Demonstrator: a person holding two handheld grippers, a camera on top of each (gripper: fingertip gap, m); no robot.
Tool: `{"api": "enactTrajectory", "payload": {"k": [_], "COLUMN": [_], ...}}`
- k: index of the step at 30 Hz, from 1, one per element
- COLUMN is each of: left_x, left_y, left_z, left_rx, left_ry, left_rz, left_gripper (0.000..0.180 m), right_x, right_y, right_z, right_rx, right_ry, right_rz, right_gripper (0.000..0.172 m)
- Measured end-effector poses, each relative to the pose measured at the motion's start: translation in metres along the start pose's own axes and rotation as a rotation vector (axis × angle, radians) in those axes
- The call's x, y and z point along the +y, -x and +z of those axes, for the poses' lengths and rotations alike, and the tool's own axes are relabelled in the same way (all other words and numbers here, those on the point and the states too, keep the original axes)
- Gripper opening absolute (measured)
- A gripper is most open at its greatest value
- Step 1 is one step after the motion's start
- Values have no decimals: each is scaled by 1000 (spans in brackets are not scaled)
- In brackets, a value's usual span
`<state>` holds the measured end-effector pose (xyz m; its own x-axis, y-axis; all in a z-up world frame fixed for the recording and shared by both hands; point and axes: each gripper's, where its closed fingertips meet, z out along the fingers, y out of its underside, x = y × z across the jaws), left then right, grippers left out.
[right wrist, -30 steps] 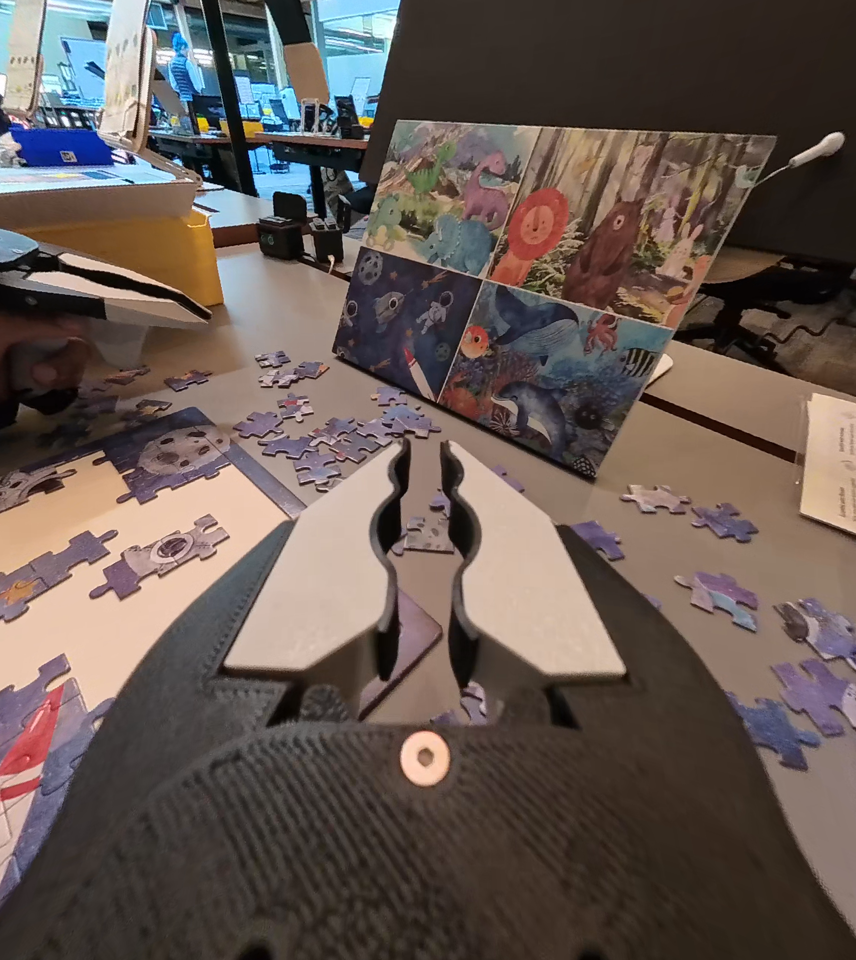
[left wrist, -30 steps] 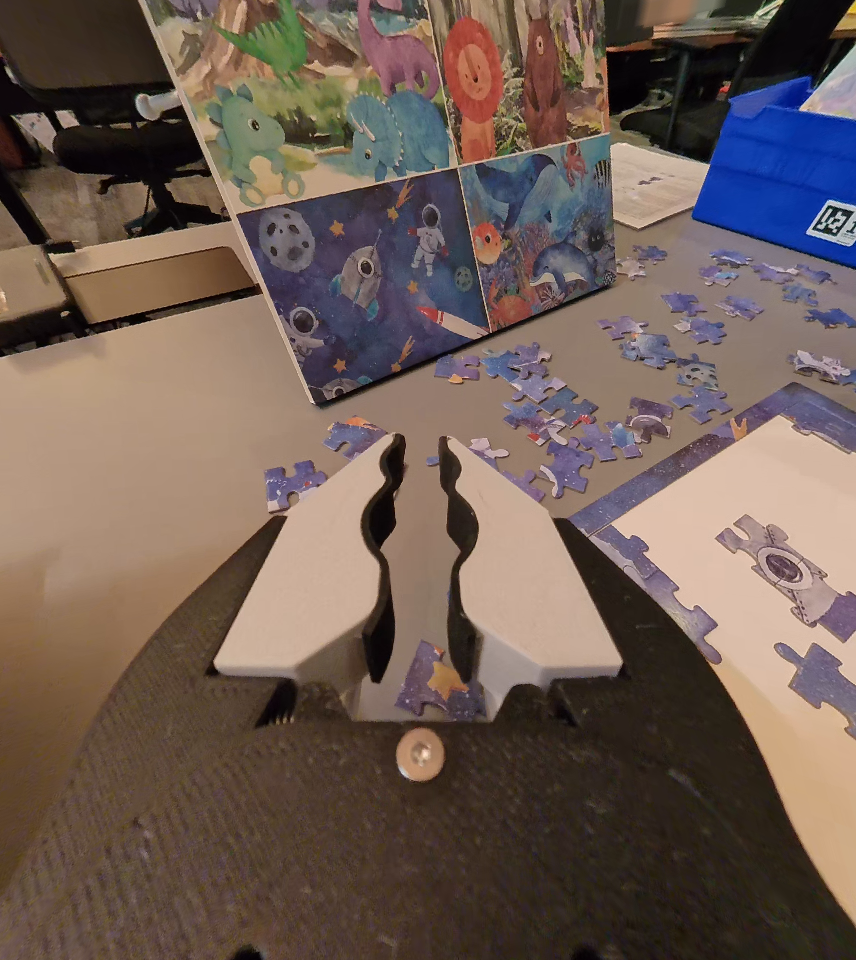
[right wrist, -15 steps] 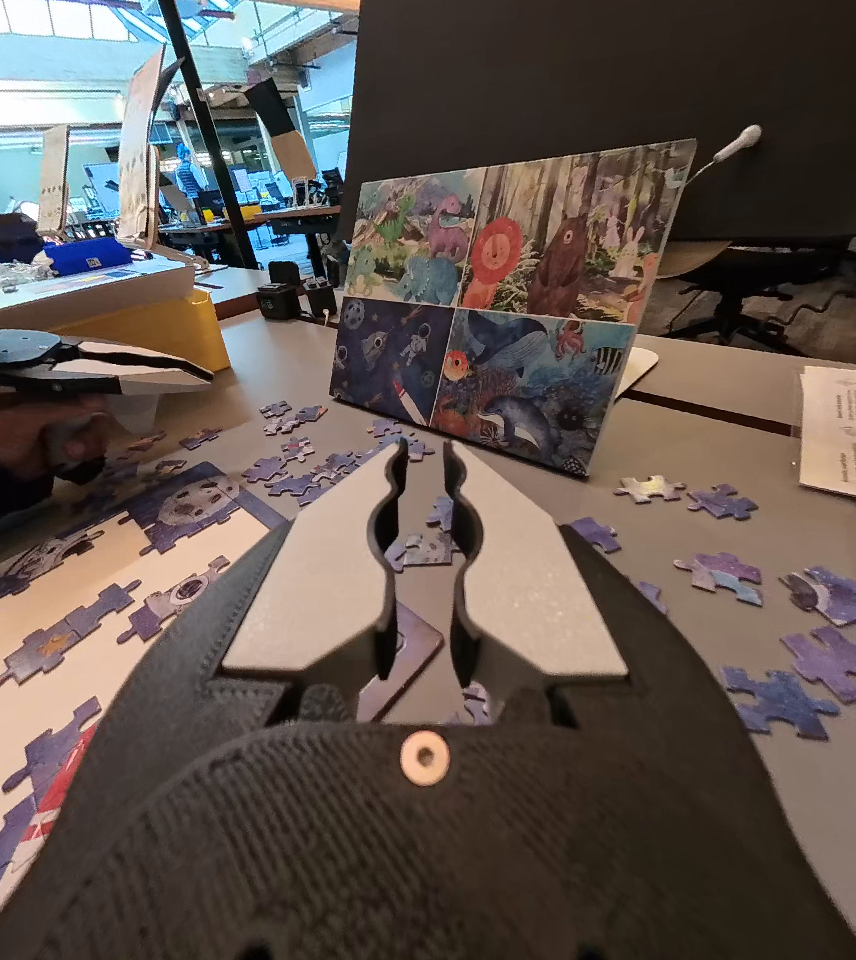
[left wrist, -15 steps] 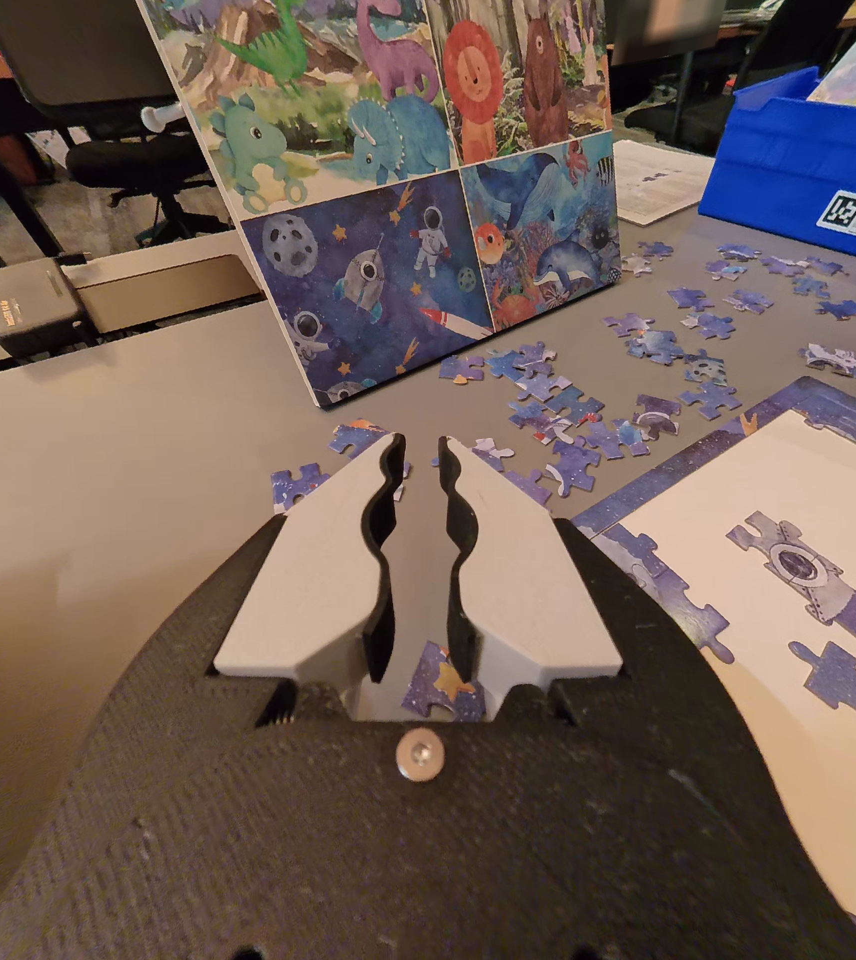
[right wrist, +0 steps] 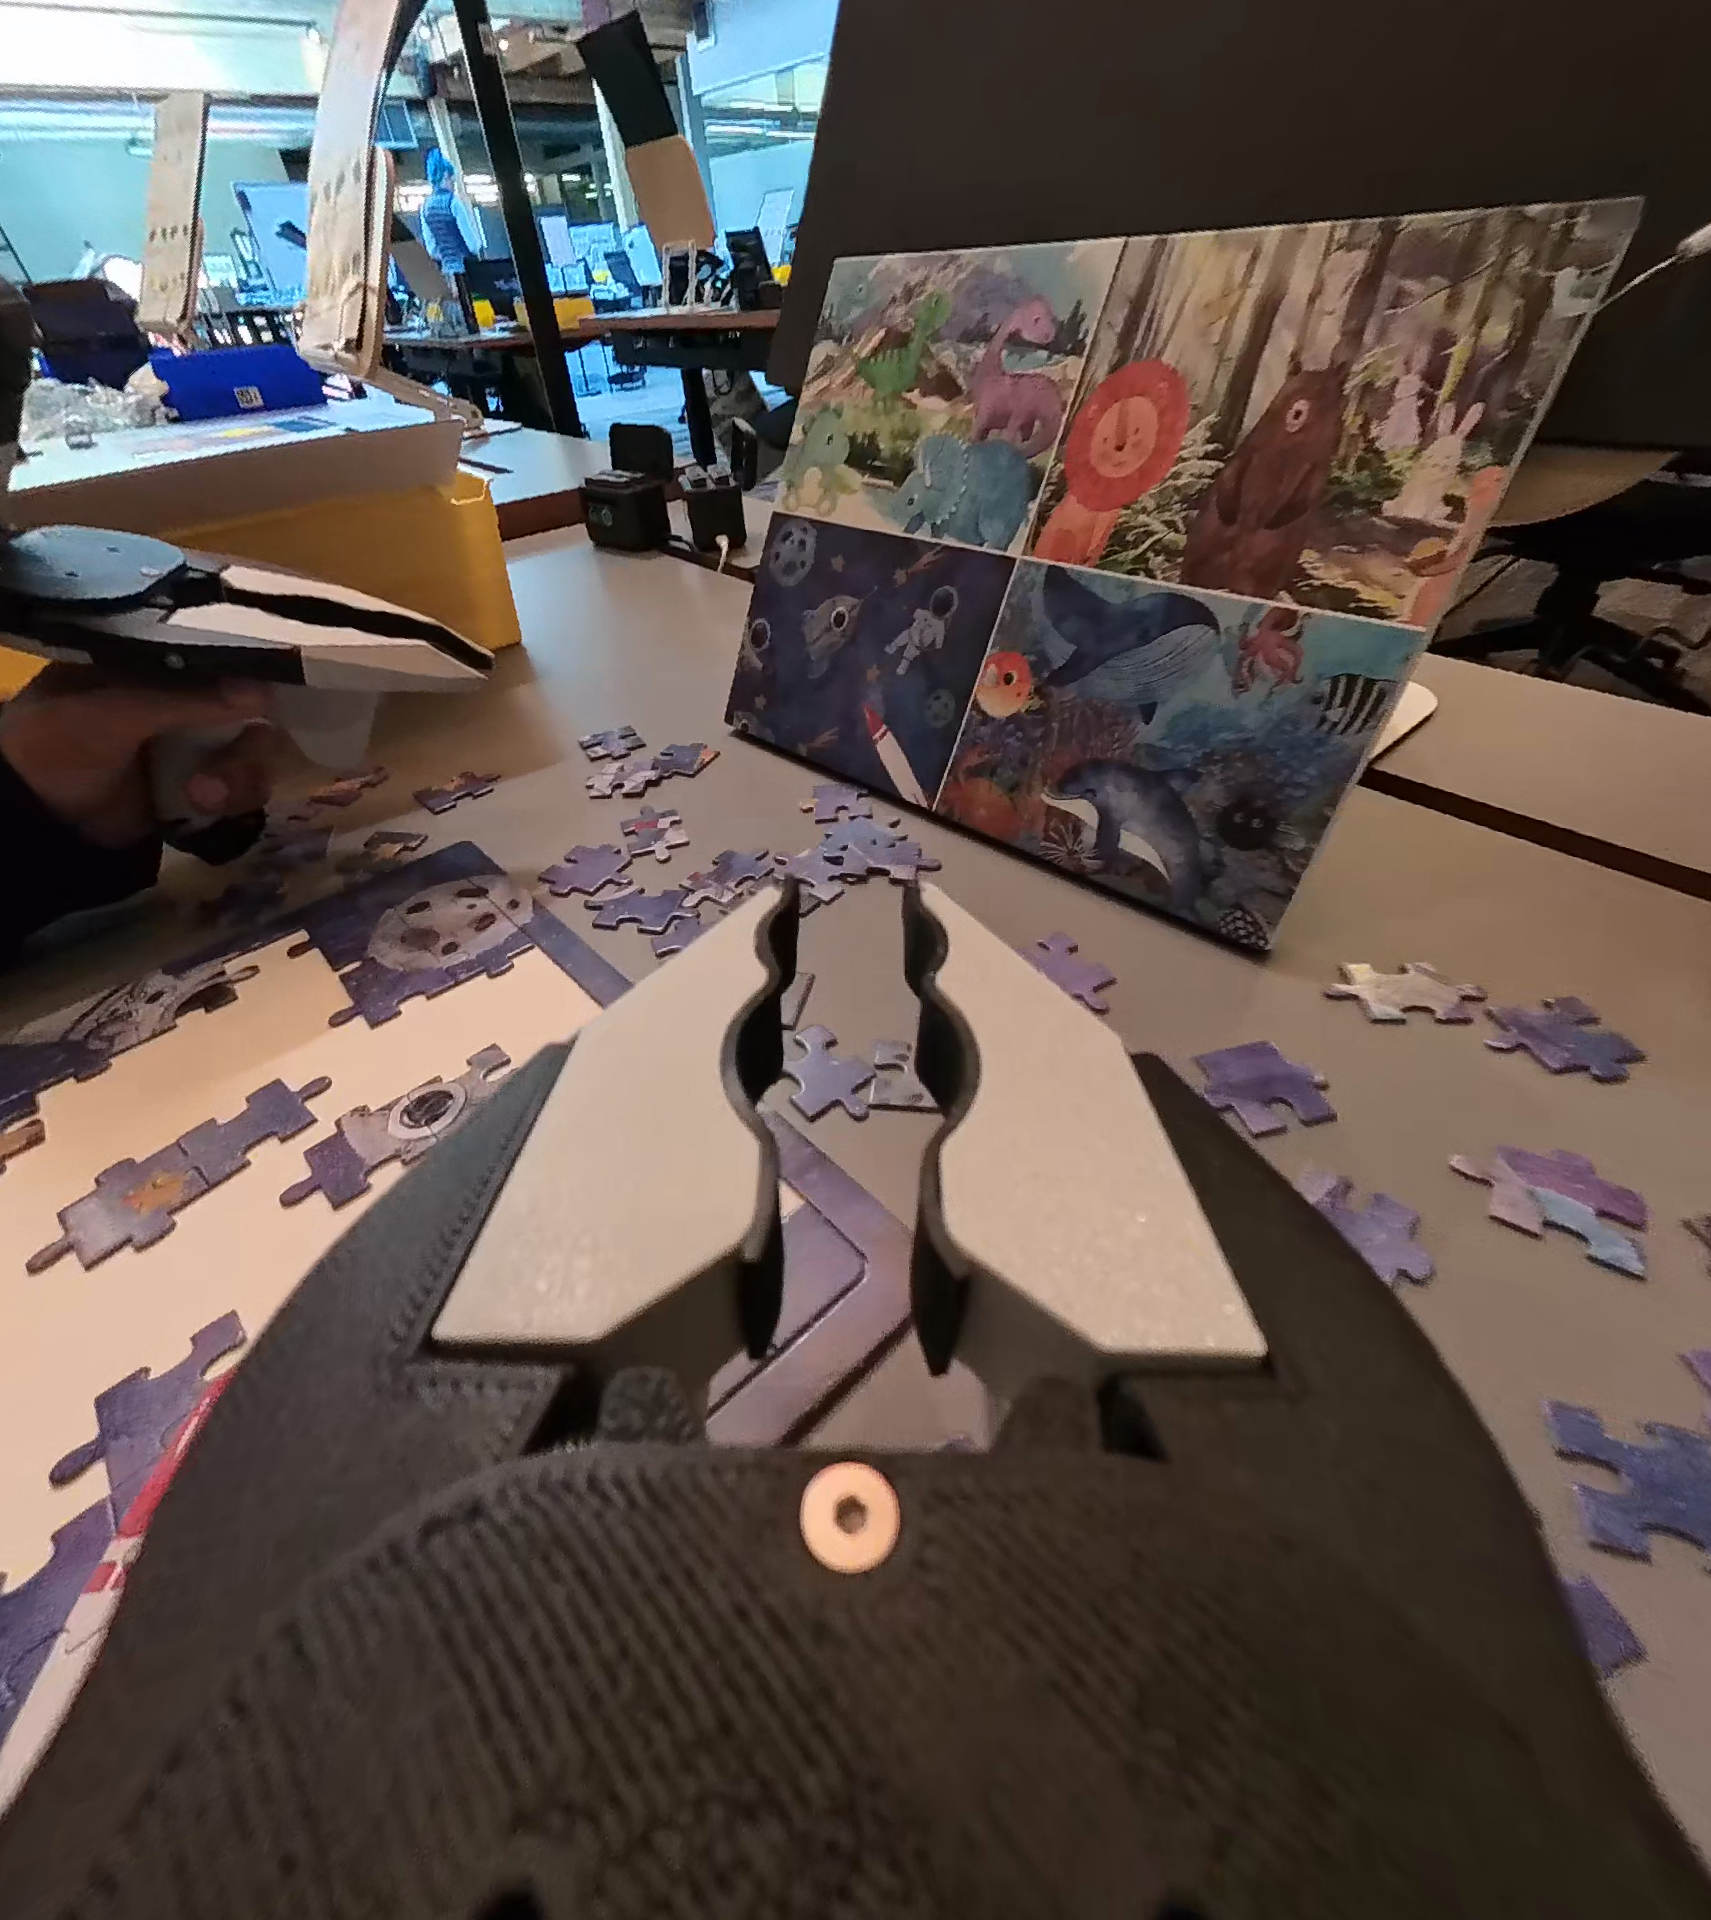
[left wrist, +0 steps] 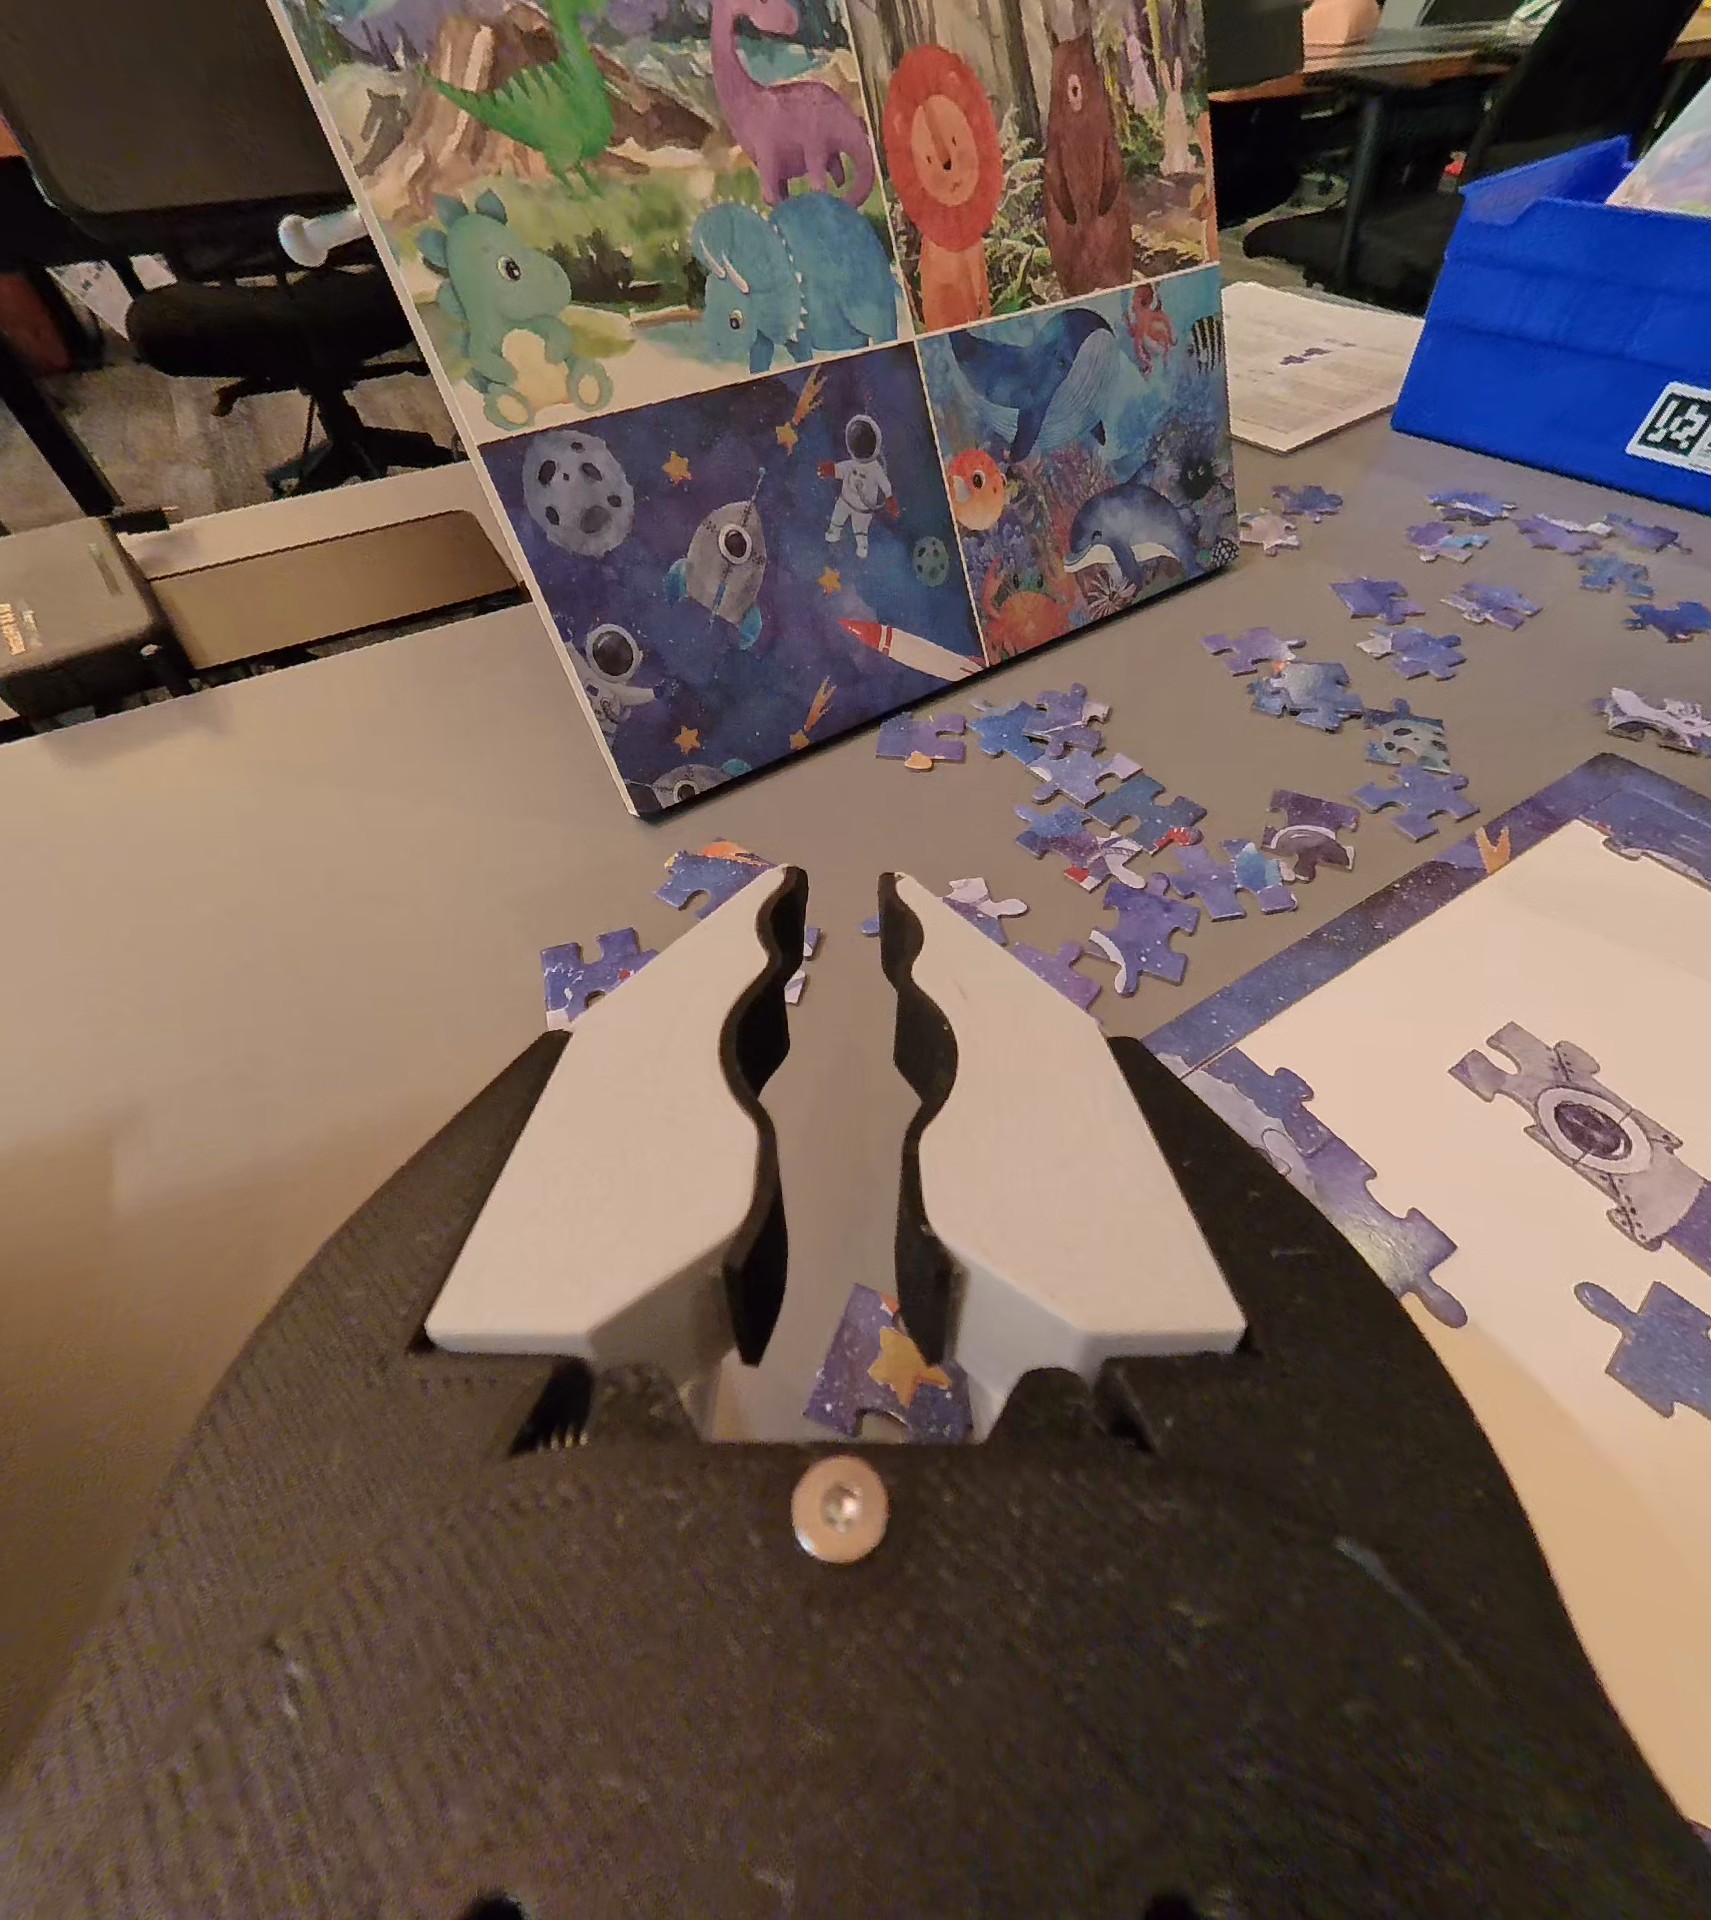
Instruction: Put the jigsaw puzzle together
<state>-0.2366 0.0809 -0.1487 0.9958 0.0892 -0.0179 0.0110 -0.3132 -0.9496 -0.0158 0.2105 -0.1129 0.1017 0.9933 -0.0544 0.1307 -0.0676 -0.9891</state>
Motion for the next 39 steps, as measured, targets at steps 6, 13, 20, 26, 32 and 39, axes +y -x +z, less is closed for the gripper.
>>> {"api": "enactTrajectory", "payload": {"k": [6,13,20,26,32,39], "left_x": [0,1,2,2,3,2], "left_y": [-1,-1,-1,-1,-2,-3], "left_z": [0,1,1,2,2,2], "left_rx": [2,1,0,0,-2,4], "left_ry": [2,5,9,13,17,12], "left_rz": [3,7,12,15,20,27], "left_gripper": [12,12,13,13,13,13], "right_x": [0,0,0,0,1,4], "right_y": [2,2,3,3,4,8], "right_z": [1,0,1,1,2,4], "right_rx": [-6,-5,-8,-10,-15,-21], "right_ry": [4,-1,1,1,6,25], "right_rz": [-1,3,4,10,9,-11], "right_gripper": [18,18,18,18,18,19]}}
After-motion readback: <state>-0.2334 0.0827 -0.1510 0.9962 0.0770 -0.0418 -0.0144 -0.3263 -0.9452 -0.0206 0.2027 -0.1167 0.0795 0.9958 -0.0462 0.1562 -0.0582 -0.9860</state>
